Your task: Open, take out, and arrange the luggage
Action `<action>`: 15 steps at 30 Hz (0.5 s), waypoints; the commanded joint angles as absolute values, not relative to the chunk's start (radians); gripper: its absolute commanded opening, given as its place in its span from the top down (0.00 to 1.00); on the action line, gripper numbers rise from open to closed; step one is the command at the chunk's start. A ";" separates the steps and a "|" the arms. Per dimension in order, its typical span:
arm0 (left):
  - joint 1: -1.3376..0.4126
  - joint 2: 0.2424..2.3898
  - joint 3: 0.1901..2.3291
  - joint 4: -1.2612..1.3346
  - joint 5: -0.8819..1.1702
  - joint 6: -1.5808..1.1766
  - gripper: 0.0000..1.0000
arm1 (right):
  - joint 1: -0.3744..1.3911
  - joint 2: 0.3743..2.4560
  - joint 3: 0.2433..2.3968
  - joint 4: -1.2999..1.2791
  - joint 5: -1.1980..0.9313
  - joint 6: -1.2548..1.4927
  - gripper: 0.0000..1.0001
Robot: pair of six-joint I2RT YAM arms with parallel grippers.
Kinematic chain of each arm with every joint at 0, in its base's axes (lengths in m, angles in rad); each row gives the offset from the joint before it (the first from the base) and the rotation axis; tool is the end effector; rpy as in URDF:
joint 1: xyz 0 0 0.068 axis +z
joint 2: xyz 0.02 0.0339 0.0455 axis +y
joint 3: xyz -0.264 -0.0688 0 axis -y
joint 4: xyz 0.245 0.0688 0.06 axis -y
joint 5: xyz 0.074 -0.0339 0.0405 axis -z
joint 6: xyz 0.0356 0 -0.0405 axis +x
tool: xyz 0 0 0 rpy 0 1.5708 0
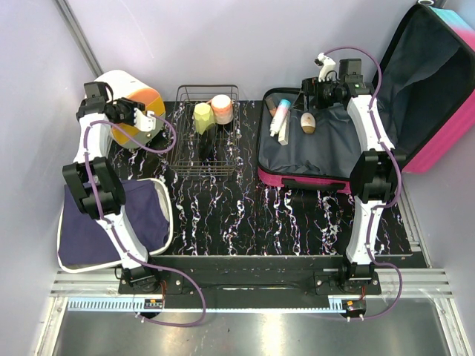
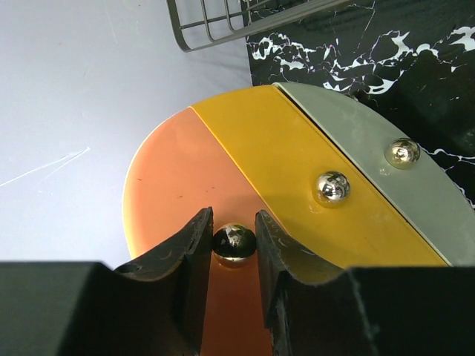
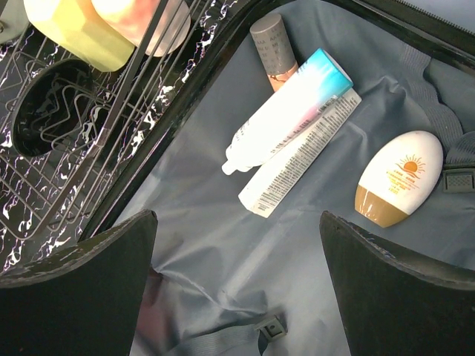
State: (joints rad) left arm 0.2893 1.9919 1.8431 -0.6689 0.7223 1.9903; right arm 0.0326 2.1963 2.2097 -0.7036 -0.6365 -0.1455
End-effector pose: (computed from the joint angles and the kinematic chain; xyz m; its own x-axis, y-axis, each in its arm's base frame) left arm 0.4361 0.1052 0.3040 0.4851 0.8593 -0.1619 0.5493 -0.1553 0.8211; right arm 0.4969 0.0374 0.3255 -0.5594 -0.1349 -0.8178 -0.5715 0.7775 0.2626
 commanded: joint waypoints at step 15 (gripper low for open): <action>0.227 1.924 1.694 -0.649 0.765 2.201 1.00 | 0.040 2.177 2.252 -0.724 -0.623 -0.156 0.00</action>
State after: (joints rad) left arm 0.2489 1.9999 1.7485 -0.6617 0.6998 1.9892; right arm 0.0326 2.1963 2.2120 -0.7307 -0.6186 -0.1497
